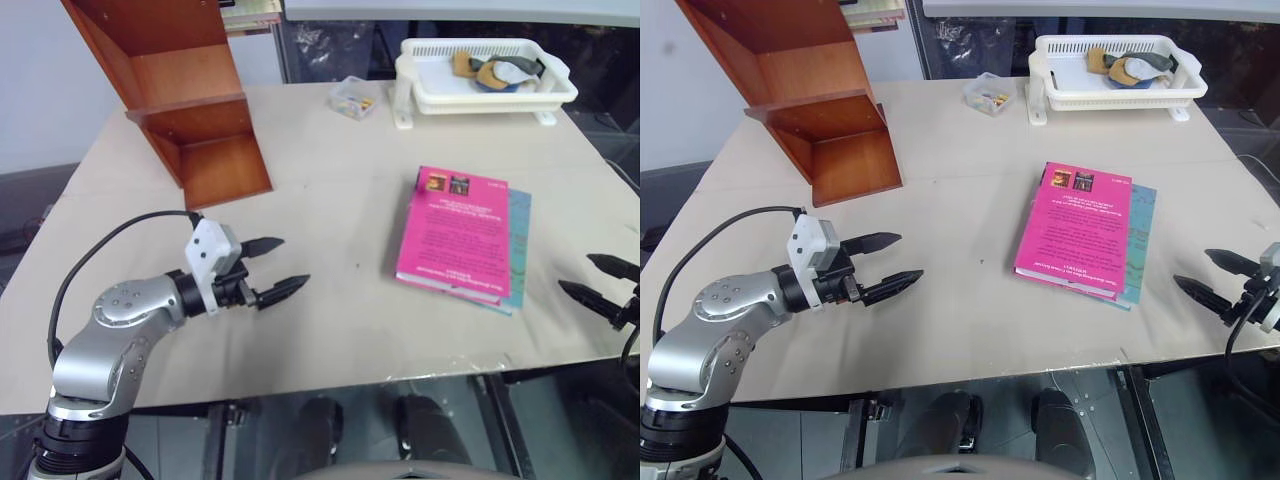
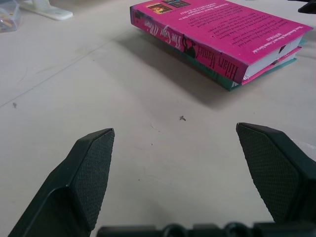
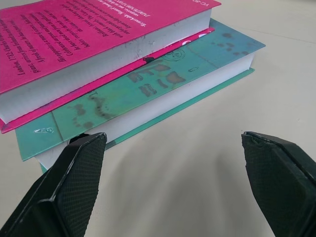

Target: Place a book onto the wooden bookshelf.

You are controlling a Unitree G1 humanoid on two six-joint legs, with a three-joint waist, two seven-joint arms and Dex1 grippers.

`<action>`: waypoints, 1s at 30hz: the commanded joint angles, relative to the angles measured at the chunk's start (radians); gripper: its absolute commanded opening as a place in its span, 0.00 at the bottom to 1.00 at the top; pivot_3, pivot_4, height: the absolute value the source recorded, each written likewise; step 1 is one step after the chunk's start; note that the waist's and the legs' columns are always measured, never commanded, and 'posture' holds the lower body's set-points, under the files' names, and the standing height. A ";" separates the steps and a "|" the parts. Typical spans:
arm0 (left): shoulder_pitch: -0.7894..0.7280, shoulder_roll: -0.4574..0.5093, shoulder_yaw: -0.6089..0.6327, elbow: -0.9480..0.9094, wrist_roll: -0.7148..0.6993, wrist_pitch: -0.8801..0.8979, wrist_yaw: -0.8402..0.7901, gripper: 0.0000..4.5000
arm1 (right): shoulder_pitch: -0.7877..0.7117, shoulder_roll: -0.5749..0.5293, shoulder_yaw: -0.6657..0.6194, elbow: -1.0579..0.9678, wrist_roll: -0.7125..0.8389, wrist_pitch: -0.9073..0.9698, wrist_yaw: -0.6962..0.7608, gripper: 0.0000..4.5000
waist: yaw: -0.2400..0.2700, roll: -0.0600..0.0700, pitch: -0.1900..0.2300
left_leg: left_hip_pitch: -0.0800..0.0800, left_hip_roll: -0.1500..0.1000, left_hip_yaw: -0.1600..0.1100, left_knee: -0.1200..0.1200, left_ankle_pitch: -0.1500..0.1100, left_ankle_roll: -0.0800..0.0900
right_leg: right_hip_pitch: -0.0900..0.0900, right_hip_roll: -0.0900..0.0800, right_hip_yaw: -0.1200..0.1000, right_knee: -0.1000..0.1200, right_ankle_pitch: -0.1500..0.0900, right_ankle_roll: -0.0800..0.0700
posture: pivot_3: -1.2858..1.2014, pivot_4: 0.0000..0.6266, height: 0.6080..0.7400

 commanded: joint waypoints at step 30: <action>-0.066 -0.001 -0.054 0.034 -0.008 -0.023 0.073 0.97 | 0.023 -0.024 -0.020 -0.048 0.017 -0.002 0.027 1.00 | 0.004 0.000 0.000 | -0.001 0.000 -0.002 -0.004 0.000 0.000 | 0.000 -0.001 0.000 -0.005 0.000 0.000 | 0.52 0.24 1.00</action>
